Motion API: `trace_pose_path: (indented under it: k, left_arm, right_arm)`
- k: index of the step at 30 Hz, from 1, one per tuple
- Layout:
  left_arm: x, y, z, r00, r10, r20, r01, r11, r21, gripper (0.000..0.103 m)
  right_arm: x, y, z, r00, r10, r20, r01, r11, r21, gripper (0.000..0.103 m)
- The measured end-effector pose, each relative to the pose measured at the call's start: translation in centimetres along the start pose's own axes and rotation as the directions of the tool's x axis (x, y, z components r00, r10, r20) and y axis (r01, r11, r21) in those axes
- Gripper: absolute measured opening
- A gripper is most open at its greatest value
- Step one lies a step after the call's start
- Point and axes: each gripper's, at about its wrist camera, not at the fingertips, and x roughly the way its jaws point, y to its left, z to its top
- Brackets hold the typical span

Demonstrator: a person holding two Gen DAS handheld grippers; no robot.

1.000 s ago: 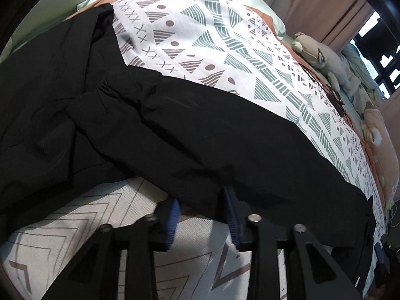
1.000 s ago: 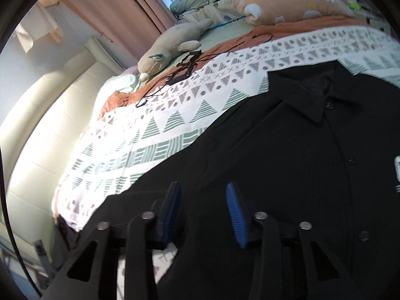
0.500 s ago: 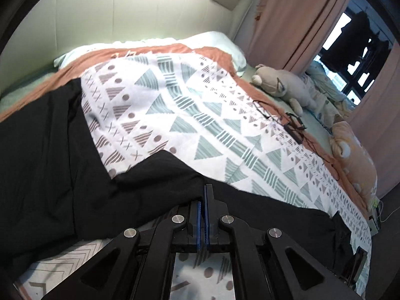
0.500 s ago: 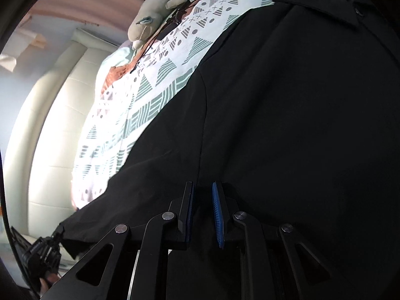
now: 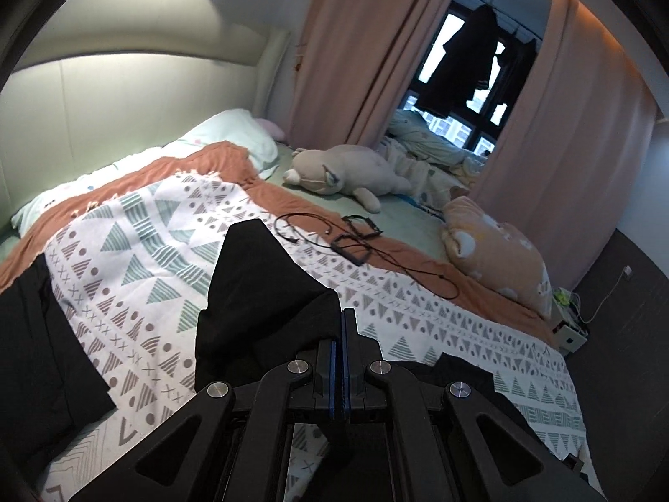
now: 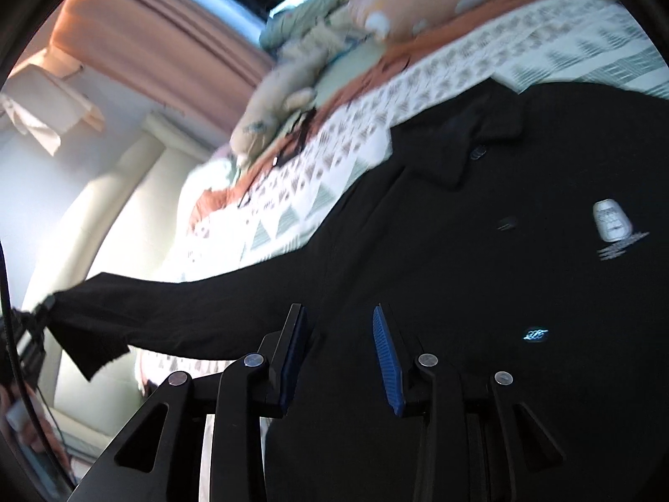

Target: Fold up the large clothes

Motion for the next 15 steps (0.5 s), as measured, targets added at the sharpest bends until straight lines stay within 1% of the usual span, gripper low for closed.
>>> trace_pose_path:
  k: [2, 4, 8, 11, 15]
  left_arm:
    - [-0.2, -2.2, -0.3, 0.999, -0.033, -0.007, 0.033, 0.999, 0.035, 0.001]
    - [-0.1, -4.2, -0.7, 0.998, -0.064, -0.023, 0.066, 0.996, 0.062, 0.001]
    - [0.4, -8.1, -2.0, 0.991, -0.122, -0.058, 0.128, 0.985, 0.116, 0.001]
    - [1.3, -10.6, -3.1, 0.982, -0.167, -0.094, 0.179, 0.973, 0.144, 0.001]
    - [2.5, -13.8, -4.9, 0.966, -0.214, -0.143, 0.236, 0.959, 0.158, 0.001]
  right_arm:
    - [-2.3, -1.1, -0.4, 0.999, -0.022, 0.037, 0.021, 1.000, 0.010, 0.034]
    - [-3.7, -2.3, -0.9, 0.998, -0.040, 0.057, 0.038, 0.999, 0.028, 0.035]
    - [-5.8, -5.5, -1.8, 0.994, -0.079, 0.072, 0.073, 0.994, 0.084, 0.034]
    - [-8.0, -7.8, -2.2, 0.990, -0.102, 0.096, 0.091, 0.989, 0.119, 0.034]
    - [-9.8, -11.0, -1.7, 0.983, -0.129, 0.129, 0.102, 0.975, 0.196, 0.035]
